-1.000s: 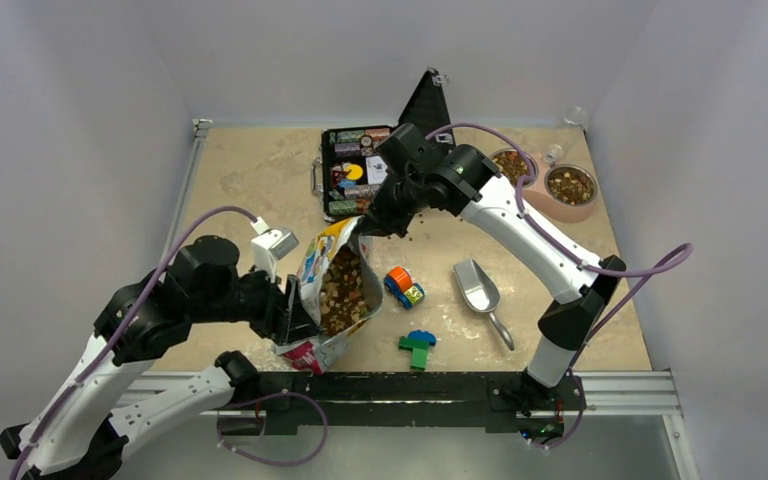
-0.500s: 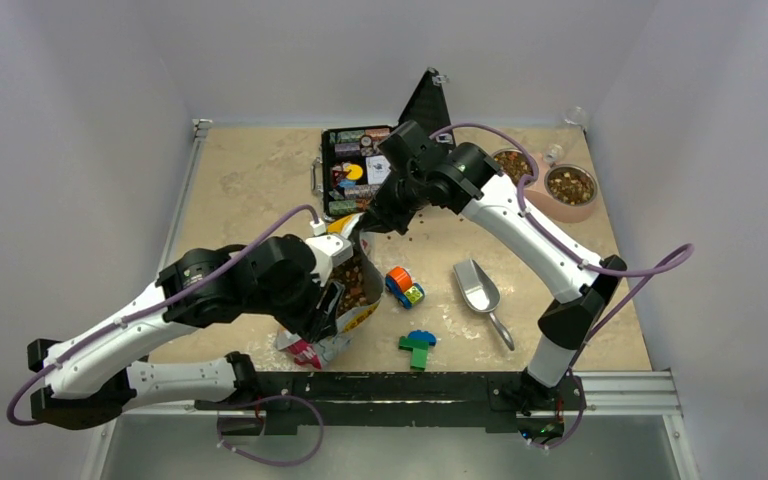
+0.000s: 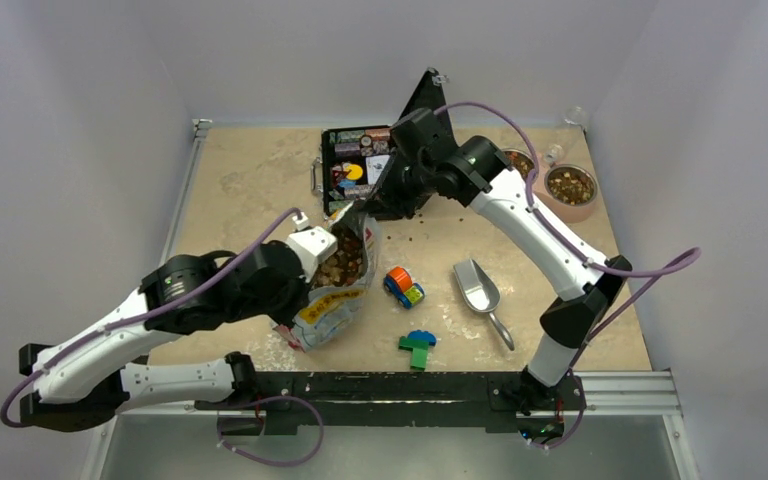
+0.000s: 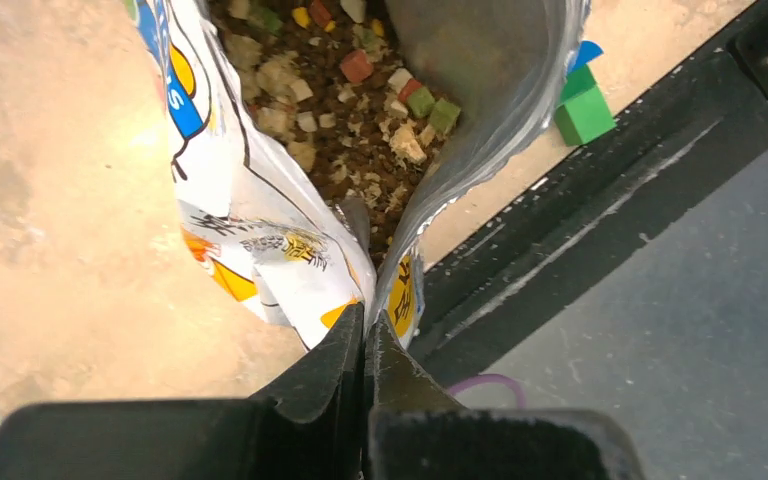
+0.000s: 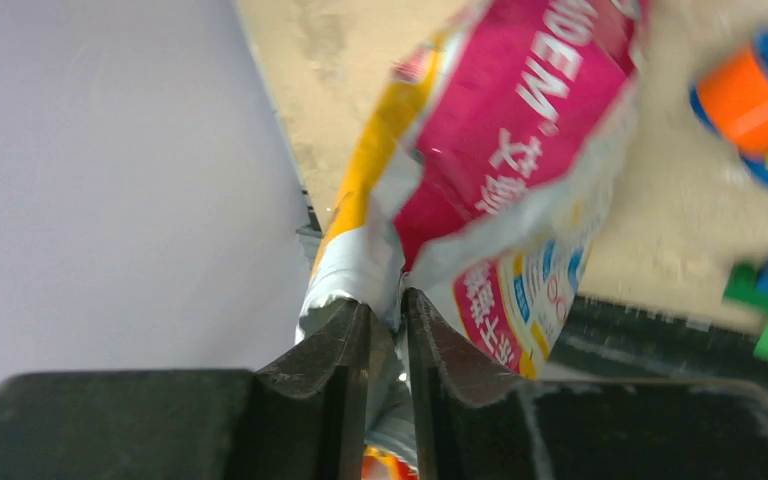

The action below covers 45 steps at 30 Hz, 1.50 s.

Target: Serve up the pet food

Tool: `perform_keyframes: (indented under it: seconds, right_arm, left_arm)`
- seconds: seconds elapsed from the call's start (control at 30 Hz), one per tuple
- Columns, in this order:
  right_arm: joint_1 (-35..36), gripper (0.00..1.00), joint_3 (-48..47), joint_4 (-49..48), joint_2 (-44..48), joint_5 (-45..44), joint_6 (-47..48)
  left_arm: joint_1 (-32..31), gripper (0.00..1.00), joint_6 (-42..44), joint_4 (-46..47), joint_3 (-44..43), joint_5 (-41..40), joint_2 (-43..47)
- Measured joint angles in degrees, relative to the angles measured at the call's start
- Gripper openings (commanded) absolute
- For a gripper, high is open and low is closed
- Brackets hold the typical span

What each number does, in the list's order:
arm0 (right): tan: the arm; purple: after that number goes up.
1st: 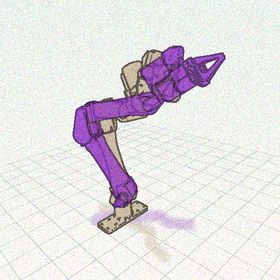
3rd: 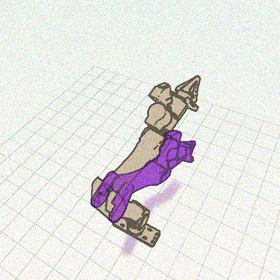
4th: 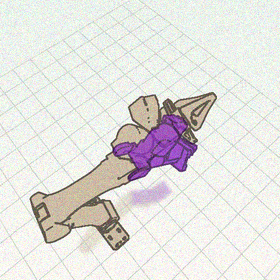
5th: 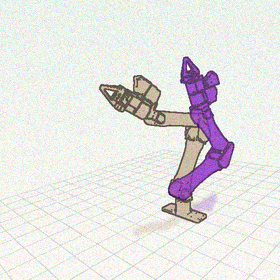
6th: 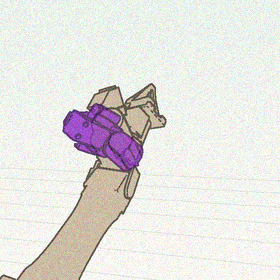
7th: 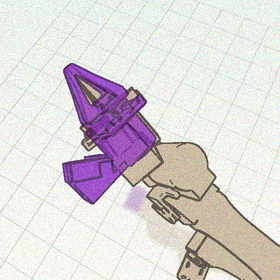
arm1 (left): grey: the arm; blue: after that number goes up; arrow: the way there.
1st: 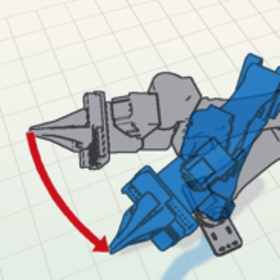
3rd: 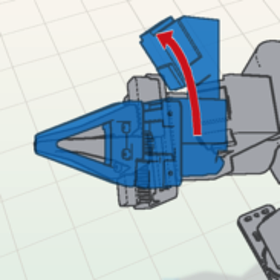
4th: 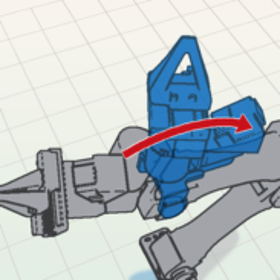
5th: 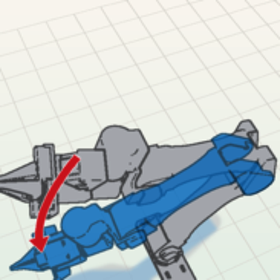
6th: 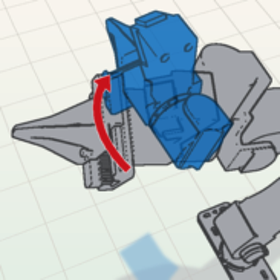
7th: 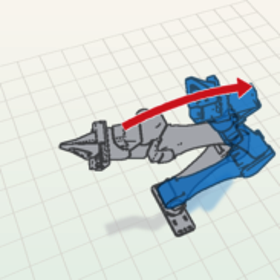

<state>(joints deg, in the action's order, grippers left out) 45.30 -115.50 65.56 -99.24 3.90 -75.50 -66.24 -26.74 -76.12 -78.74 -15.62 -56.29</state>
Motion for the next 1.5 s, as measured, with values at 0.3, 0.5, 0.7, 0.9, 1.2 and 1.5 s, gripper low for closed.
perform_keyframes:
  seconds: [0.3,0.5,0.7,0.9,1.2,1.5]
  right_arm:
    - [-8.8,0.84,14.9,-17.4,14.8,19.6,50.1]
    - [-11.7,0.83,20.9,-24.9,17.9,33.5,71.4]
    - [-18.1,0.83,19.1,-27.6,8.5,46.4,84.8]
    - [-16.7,0.81,27.6,-32.8,8.9,51.5,93.7]
    - [-14.0,0.79,25.7,-38.6,7.0,57.7,100.1]
    - [-11.6,0.41,24.0,-44.2,1.4,61.2,100.0]
  left_arm:
    - [5.0,0.00,8.8,1.3,3.7,-0.4,10.0]
    - [5.1,0.00,9.3,1.4,3.7,1.2,9.8]
    - [5.1,0.00,8.3,0.6,3.0,1.0,9.4]
    - [5.3,0.00,7.6,-0.5,1.6,-0.5,8.3]
    - [5.4,0.00,4.8,-0.7,1.6,-1.6,8.3]
    - [5.4,0.00,3.8,-0.7,1.6,-3.9,8.4]
